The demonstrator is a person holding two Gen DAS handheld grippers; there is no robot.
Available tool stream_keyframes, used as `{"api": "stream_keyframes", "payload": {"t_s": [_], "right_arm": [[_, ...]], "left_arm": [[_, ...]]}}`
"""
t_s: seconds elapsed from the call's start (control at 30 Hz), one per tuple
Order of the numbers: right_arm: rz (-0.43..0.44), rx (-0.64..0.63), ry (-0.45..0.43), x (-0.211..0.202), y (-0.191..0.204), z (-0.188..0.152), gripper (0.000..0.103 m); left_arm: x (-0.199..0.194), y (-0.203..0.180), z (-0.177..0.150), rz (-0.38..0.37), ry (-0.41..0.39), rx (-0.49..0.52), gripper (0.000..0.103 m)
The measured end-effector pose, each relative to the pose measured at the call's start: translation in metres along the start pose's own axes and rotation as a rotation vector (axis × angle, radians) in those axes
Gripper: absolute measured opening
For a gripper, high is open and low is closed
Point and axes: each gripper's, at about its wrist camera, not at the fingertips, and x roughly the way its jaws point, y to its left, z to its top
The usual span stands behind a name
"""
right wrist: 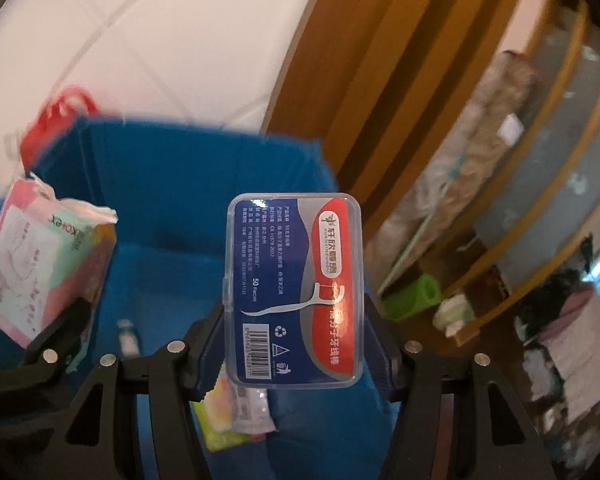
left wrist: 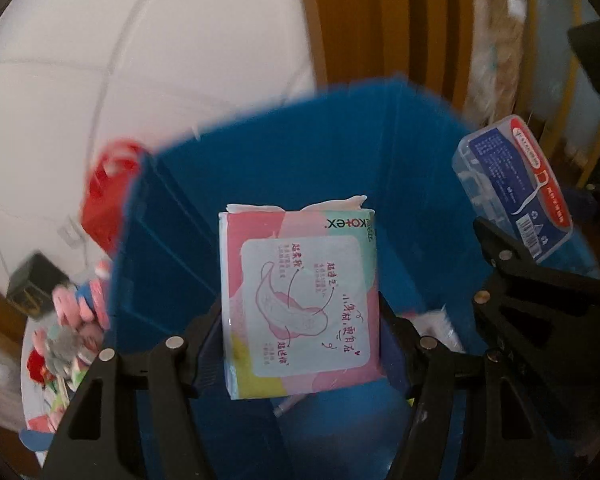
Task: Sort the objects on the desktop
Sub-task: 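Open both tools over the blue crate, dropping the pad pack and floss box inside, then withdraw both tools from the crate back toward the pile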
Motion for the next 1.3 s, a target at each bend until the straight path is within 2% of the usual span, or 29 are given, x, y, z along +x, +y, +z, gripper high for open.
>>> {"api": "stream_keyframes", "payload": {"t_s": [0.07, 0.17, 0.3, 0.4, 0.53, 0.73, 0.8, 0.87, 0.9, 1.13, 1.23, 1.3], "right_arm": [[0.044, -0.028, 0.074, 0.032, 0.009, -0.01, 0.059], [0.126, -0.076, 0.227, 0.087, 0.025, -0.023, 0.059], [0.125, -0.152, 0.401, 0.149, 0.049, -0.051, 0.059], [0.107, -0.237, 0.505, 0.175, 0.064, -0.076, 0.059], [0.123, -0.304, 0.572, 0.187, 0.075, -0.097, 0.059], [0.153, -0.348, 0.608, 0.19, 0.08, -0.111, 0.062], [0.147, -0.346, 0.604, 0.189, 0.078, -0.112, 0.069], [0.155, -0.327, 0.602, 0.185, 0.078, -0.115, 0.092], [0.158, -0.32, 0.599, 0.184, 0.076, -0.115, 0.095], [0.167, -0.33, 0.613, 0.187, 0.085, -0.103, 0.097], [0.172, -0.327, 0.614, 0.189, 0.087, -0.1, 0.103], [0.176, -0.321, 0.613, 0.189, 0.086, -0.1, 0.103]], "left_arm": [[0.038, -0.002, -0.004, 0.004, 0.098, -0.019, 0.065], [0.092, -0.009, -0.019, 0.044, 0.249, 0.006, 0.065], [0.135, -0.021, -0.043, -0.004, 0.4, 0.025, 0.065], [0.159, -0.023, -0.065, 0.006, 0.501, 0.026, 0.066], [0.18, -0.024, -0.082, 0.064, 0.594, 0.048, 0.066], [0.185, -0.023, -0.092, 0.08, 0.625, 0.054, 0.069], [0.183, -0.024, -0.093, 0.09, 0.619, 0.067, 0.071], [0.18, -0.03, -0.094, 0.098, 0.613, 0.075, 0.073], [0.18, -0.031, -0.094, 0.1, 0.611, 0.079, 0.074], [0.18, -0.028, -0.087, 0.132, 0.616, 0.113, 0.075], [0.178, -0.024, -0.085, 0.122, 0.608, 0.105, 0.075], [0.176, -0.022, -0.084, 0.115, 0.604, 0.097, 0.075]]}}
